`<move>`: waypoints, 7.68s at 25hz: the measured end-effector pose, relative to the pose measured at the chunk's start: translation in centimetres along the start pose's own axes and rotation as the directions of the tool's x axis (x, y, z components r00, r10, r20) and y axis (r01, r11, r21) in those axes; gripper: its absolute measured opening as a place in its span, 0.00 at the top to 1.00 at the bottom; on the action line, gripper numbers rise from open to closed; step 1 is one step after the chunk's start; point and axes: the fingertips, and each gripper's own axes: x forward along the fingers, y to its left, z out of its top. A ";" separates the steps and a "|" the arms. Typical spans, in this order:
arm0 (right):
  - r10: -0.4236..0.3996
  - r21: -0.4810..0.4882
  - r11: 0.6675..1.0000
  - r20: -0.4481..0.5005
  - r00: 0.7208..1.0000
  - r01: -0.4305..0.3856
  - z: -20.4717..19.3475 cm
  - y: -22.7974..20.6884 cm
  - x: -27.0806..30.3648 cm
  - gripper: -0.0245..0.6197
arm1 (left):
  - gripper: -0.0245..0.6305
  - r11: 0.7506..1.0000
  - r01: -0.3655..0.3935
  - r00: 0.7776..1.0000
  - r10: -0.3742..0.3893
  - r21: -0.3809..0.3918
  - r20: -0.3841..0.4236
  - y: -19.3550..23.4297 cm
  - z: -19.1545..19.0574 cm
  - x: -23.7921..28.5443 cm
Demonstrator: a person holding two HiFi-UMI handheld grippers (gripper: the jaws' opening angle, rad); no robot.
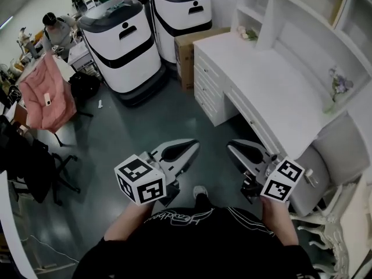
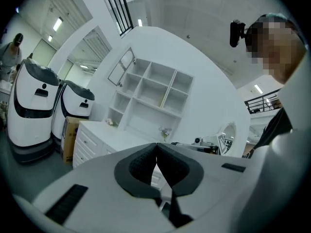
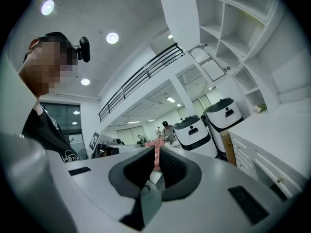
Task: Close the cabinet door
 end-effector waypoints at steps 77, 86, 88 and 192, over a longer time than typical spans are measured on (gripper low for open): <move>-0.380 -0.045 0.914 0.255 0.889 0.403 33.9 -58.2 29.7 0.87 | 0.62 0.927 0.041 0.960 -0.140 0.374 0.242 59.4 55.9 50.2; -0.430 -0.024 0.893 0.253 0.867 0.449 33.5 -58.4 27.7 0.87 | 0.69 0.906 0.100 0.946 -0.215 0.411 0.243 57.5 57.8 52.0; -0.440 -0.021 0.888 0.249 0.863 0.459 33.3 -58.4 27.3 0.87 | 0.73 0.902 0.100 0.944 -0.220 0.420 0.247 57.3 58.1 52.1; -0.597 0.068 0.774 0.407 0.691 0.629 34.9 -54.8 1.0 0.87 | 0.66 0.781 0.047 0.980 -0.158 0.623 0.124 30.0 47.1 73.3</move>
